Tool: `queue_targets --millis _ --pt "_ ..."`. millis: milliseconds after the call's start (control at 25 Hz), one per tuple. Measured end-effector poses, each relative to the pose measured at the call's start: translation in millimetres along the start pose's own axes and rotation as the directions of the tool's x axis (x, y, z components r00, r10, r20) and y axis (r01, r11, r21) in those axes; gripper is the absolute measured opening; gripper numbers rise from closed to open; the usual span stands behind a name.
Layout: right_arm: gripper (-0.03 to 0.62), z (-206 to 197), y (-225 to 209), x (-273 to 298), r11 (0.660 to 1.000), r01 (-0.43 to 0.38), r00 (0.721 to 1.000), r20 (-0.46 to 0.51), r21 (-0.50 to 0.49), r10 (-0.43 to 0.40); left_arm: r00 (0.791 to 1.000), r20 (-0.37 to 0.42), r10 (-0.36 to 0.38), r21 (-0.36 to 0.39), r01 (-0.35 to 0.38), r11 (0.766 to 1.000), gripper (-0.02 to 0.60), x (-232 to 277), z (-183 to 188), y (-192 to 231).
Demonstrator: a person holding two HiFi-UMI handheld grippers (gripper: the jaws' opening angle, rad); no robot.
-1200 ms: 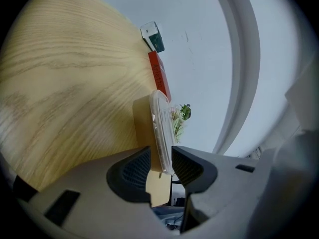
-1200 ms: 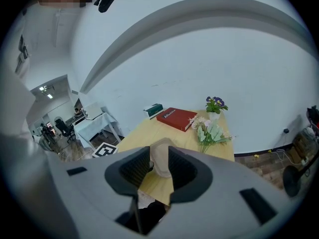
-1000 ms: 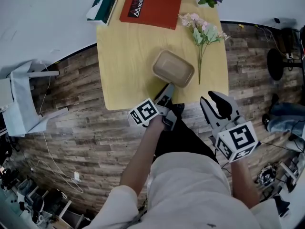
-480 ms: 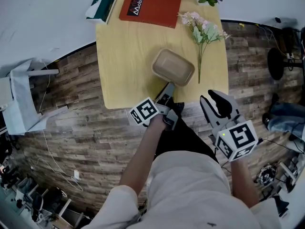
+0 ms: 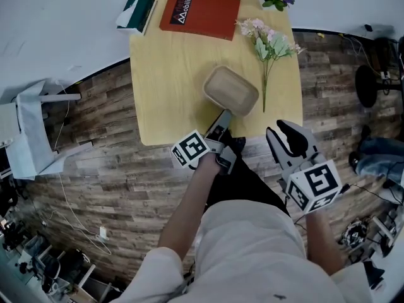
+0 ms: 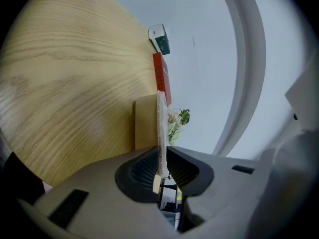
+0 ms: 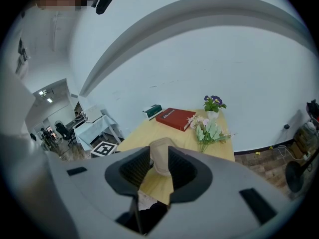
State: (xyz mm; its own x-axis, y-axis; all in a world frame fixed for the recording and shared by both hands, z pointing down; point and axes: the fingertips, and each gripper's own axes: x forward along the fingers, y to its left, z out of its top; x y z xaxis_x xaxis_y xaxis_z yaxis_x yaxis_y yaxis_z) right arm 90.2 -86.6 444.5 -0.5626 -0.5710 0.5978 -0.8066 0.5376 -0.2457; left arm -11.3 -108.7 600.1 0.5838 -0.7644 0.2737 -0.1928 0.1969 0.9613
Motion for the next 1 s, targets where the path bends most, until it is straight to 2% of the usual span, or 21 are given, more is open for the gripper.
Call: queue_targets --millis 240,520,1000 --pt "0.118 1.4 -0.4 -1.7 1.0 0.003 1.0 0.008 0.002 -0.003 1.0 0.005 0.03 0.021 -0.03 0.999 0.054 -2.1 1.1 -1.3" --pt "0.118 1.8 -0.6 -3.1 1.0 0.007 1.0 0.013 0.003 -0.007 0.987 0.0 0.162 0.117 -0.161 0.98 0.049 -7.5 3.0 14.0" --pt "0.115 5.2 2.3 -4.1 1.0 0.008 1.0 0.02 0.0 -0.008 0.994 0.004 0.111 0.129 -0.11 0.986 0.046 -7.7 6.4 2.3"
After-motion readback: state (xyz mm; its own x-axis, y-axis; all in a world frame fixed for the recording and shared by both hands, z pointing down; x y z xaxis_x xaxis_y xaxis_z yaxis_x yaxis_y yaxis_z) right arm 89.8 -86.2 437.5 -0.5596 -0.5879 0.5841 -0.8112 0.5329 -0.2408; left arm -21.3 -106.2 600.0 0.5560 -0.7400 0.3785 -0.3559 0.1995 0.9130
